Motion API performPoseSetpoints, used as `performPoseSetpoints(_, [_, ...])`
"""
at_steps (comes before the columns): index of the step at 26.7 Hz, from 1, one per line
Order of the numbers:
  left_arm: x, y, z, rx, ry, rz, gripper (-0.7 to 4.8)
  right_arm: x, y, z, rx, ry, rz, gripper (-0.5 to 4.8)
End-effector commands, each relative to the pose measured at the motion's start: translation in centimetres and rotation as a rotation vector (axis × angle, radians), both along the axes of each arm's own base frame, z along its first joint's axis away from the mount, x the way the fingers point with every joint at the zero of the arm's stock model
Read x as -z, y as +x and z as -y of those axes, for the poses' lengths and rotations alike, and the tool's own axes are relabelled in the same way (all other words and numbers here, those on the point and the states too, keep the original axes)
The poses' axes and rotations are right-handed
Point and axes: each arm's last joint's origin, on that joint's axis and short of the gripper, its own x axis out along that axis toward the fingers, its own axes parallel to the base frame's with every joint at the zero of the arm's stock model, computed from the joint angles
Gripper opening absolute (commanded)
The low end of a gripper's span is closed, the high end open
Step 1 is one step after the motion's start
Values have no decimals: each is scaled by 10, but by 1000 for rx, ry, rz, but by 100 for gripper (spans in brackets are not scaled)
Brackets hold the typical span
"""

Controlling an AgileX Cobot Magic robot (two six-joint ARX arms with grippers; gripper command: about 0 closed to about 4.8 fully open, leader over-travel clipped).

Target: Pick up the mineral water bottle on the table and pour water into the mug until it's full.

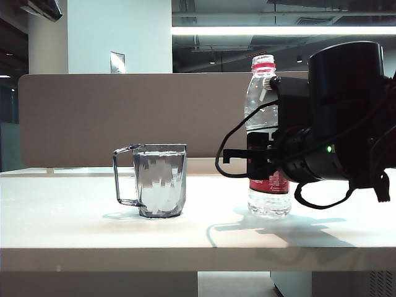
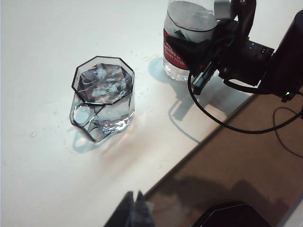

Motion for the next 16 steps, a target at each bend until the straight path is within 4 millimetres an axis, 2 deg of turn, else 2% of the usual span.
performPoseSetpoints(1, [-2,0,0,6,-6,10,-5,1,0,-1,-4,5,0,192])
performPoseSetpoints(4, [-2,0,0,6,-6,11,-5,1,0,-1,-16,4,0,249])
performPoseSetpoints(8, [-2,0,0,6,-6,10,-5,2,-1,-1,-32,4,-2,440])
performPoseSetpoints(11, [-2,0,0,6,-6,11,-5,2,-2,0,-33,2,-3,473])
performPoseSetpoints(13, [-2,0,0,6,-6,11,-5,2,-6,1,-44,-1,-10,474])
performPoseSetpoints(16, [-2,0,0,6,-6,11,-5,-1,-26,9,-88,-10,-26,479])
